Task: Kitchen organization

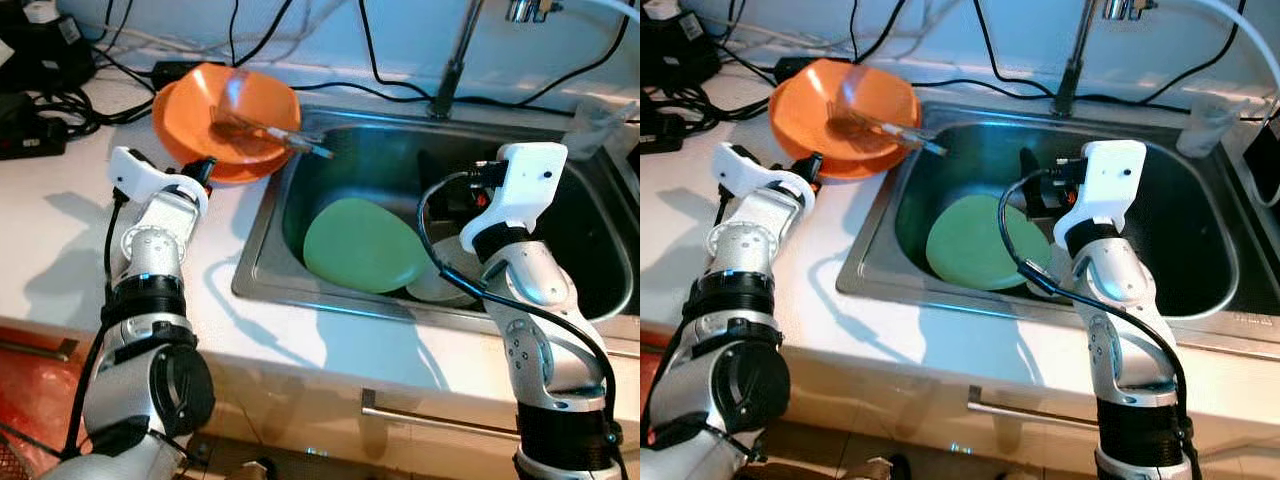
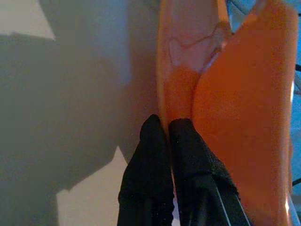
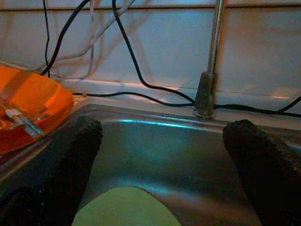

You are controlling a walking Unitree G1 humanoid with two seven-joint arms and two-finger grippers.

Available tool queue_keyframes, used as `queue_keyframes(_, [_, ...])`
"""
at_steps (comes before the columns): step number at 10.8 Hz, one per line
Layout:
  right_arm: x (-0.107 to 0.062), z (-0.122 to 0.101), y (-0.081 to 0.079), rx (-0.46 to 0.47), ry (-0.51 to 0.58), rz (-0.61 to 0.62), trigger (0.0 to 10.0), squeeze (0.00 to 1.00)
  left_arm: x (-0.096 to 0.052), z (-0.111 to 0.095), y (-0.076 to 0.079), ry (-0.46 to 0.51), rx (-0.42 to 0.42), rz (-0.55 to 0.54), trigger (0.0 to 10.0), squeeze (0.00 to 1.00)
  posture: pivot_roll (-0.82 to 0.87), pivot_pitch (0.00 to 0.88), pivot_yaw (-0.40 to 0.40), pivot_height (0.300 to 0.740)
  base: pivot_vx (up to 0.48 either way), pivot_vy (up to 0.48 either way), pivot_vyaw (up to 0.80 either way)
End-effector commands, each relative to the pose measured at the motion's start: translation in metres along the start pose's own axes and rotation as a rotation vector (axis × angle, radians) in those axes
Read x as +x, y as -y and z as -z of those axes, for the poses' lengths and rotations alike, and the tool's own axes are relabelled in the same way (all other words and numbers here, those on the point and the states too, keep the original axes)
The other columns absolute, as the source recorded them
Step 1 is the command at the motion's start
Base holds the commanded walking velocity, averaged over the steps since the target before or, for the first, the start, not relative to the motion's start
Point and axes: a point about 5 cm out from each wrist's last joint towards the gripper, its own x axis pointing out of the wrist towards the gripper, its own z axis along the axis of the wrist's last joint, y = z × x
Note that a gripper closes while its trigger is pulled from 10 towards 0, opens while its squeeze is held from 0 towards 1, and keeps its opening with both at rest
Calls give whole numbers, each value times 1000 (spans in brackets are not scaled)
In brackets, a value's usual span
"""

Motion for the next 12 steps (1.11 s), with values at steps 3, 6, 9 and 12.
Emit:
queue_keyframes(3, [3,-5,5,-3,13,4,10000,0,-13,38,-60,-146,-40,-271,0,0,-143,129,-10,740,0,0,0])
queue_keyframes(6, [5,-4,3,-2,12,-8,10000,0,-26,40,-64,-117,-149,-311,0,0,-127,127,-18,740,0,0,0])
queue_keyframes(9, [8,-4,3,-3,13,-15,10000,0,-40,32,-57,-60,-213,-316,0,0,-115,123,-21,740,0,0,0])
queue_keyframes(12, [10,-3,3,-3,15,-21,10000,0,-55,35,-52,-57,-238,-328,0,0,-96,118,-19,740,0,0,0])
